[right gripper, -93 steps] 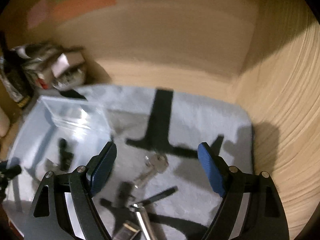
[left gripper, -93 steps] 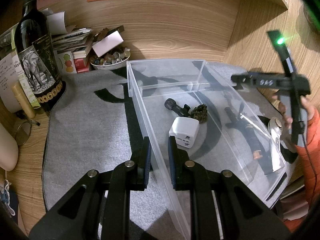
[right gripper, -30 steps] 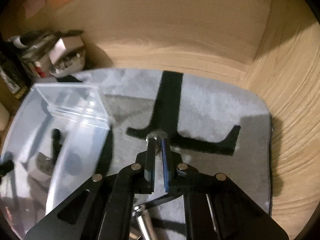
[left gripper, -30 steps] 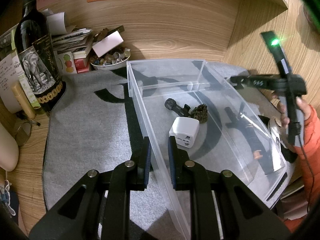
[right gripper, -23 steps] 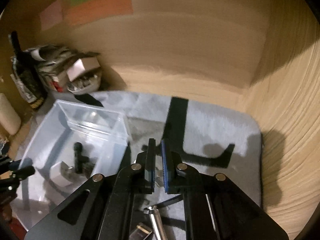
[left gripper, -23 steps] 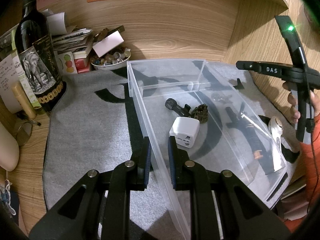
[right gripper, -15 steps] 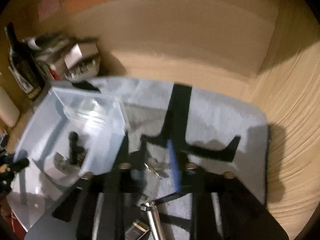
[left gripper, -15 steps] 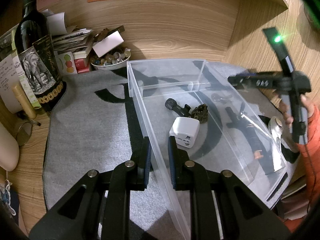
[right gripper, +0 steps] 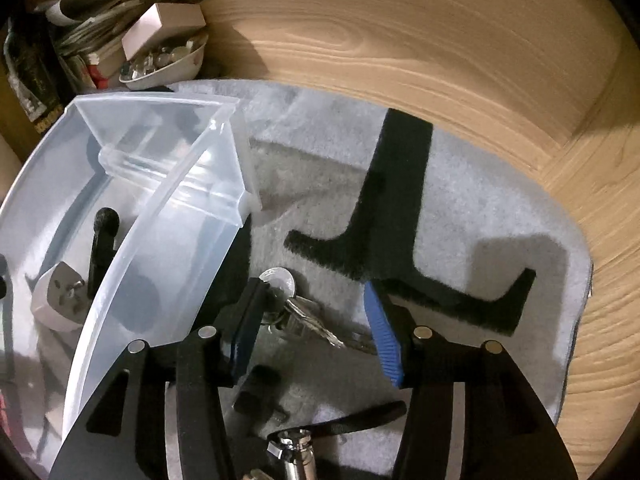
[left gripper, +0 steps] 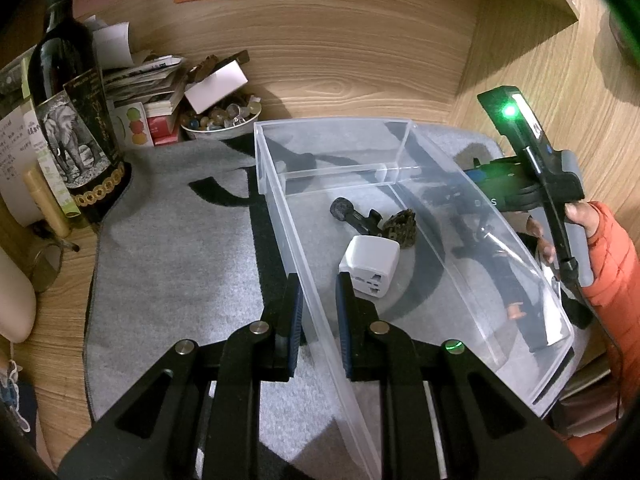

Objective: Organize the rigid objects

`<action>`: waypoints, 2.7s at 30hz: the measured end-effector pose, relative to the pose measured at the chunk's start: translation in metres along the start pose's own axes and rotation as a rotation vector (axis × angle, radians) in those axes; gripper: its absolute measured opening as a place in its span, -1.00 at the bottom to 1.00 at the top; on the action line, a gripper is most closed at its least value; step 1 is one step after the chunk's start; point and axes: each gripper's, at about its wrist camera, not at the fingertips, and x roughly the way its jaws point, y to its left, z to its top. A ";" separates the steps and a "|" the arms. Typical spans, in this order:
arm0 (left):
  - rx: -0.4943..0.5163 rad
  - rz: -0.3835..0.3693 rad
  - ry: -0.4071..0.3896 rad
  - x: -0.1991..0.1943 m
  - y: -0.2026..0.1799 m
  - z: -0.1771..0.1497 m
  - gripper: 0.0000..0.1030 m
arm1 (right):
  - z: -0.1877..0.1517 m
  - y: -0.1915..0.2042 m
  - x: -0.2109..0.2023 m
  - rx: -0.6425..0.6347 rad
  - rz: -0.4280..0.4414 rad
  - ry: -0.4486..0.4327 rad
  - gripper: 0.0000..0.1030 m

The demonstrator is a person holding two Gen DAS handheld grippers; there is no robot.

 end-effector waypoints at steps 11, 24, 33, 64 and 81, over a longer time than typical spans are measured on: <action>-0.003 0.000 -0.001 0.000 0.000 0.000 -0.68 | -0.009 0.021 -0.015 -0.131 -0.018 -0.025 -0.08; -0.016 -0.003 0.004 0.004 0.002 0.001 -0.68 | 0.011 0.006 0.007 -0.058 -0.008 -0.009 -0.58; -0.009 -0.003 0.007 0.006 0.003 0.001 -0.68 | -0.003 0.001 -0.028 0.028 -0.046 -0.098 -0.60; -0.001 0.005 0.012 0.004 0.004 0.003 -0.68 | 0.000 0.068 -0.148 -0.064 0.080 -0.418 -0.60; -0.003 0.011 0.022 0.007 0.004 0.004 -0.68 | -0.012 0.099 -0.082 -0.131 0.122 -0.190 -0.60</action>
